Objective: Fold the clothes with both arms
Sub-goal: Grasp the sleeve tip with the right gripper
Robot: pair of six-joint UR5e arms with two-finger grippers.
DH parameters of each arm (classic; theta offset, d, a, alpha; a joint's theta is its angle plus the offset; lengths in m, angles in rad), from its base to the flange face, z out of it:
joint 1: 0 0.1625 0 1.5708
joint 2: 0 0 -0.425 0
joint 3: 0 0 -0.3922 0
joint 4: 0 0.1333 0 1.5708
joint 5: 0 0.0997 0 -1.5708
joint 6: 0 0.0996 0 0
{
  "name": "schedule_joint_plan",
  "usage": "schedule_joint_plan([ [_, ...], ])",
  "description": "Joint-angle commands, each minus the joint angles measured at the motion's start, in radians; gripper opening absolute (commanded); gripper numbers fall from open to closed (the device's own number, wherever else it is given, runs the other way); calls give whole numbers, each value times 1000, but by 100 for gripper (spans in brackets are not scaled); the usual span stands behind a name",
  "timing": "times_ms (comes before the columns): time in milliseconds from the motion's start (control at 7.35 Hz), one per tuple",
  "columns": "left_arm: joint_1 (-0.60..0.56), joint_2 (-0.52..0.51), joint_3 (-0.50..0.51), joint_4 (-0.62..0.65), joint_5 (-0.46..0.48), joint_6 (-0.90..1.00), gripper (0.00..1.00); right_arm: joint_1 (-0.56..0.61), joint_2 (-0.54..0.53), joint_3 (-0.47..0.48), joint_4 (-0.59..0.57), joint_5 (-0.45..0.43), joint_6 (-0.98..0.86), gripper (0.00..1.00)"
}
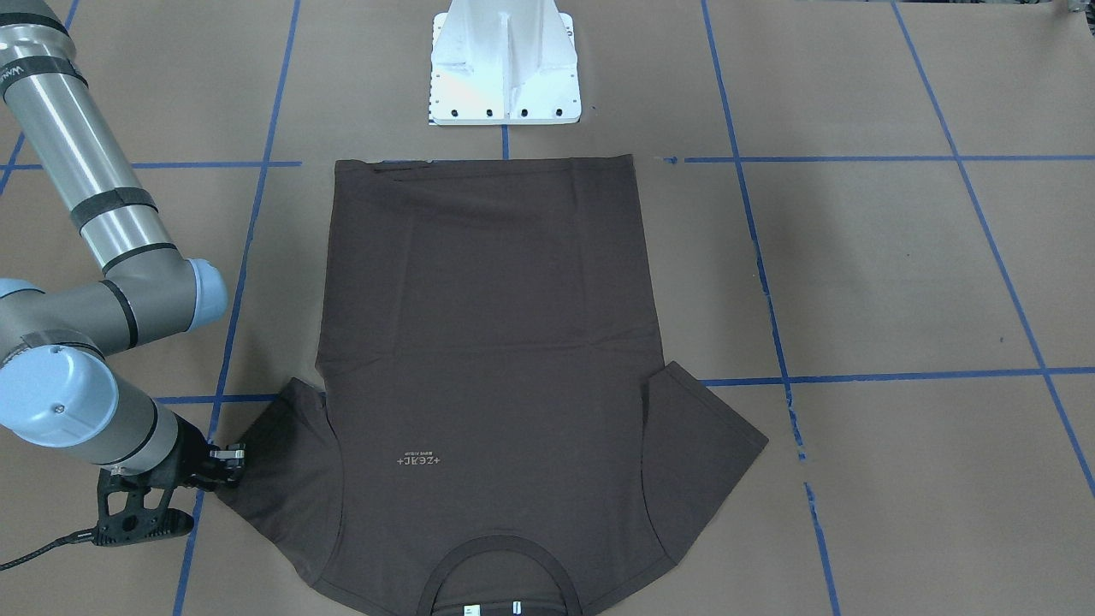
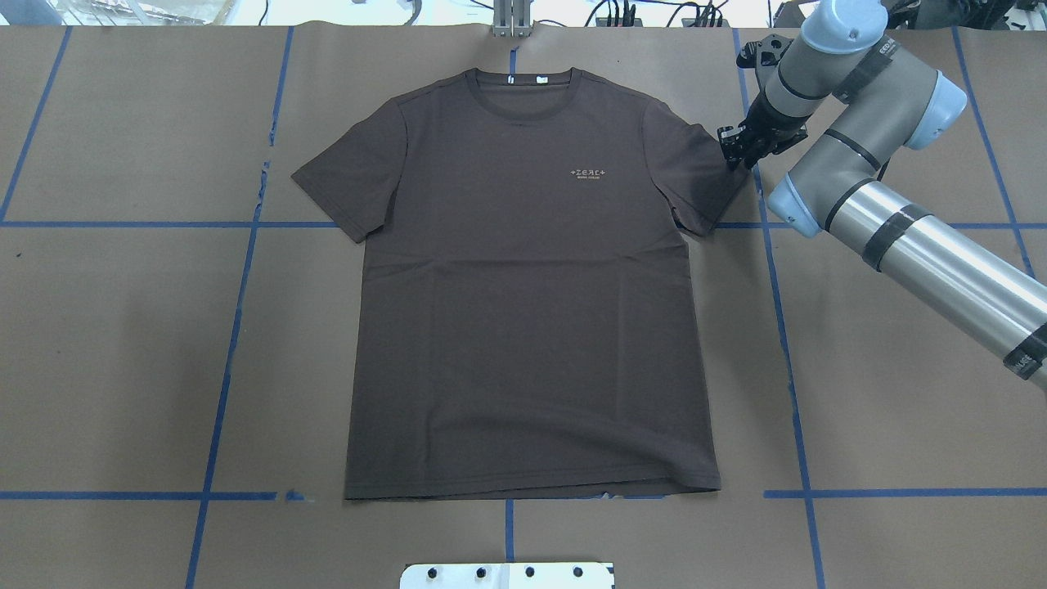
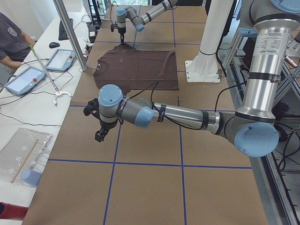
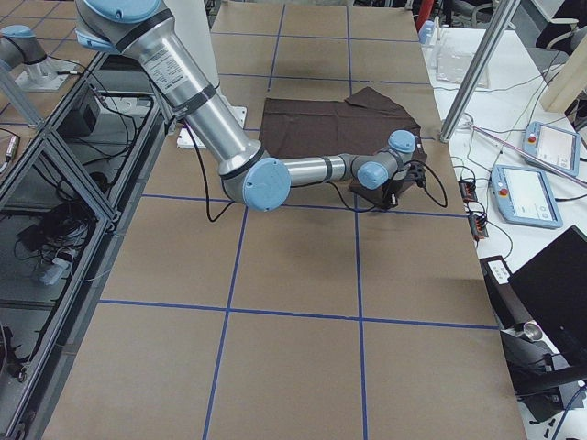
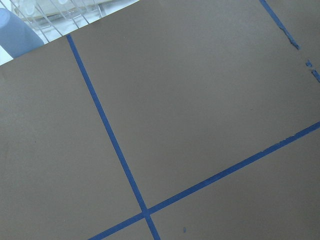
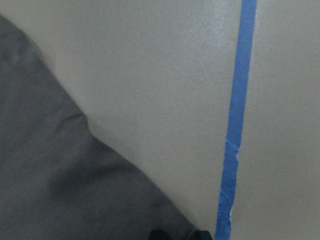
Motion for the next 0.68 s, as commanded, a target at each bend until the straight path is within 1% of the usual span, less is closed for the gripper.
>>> schedule_joint_plan([
  [0,0,0,0,0,-1,0,100,0,4,2,-1,0,-1,0],
  [272,0,-2,0,0,-1,-1,100,1,20,5,-3,0,7,0],
  [408,0,-2,1,0,-1,-1,100,7,34,18,-6,6,10,0],
  [544,0,-2,1,0,0,-1,100,7,72,50,-24,24,27,0],
])
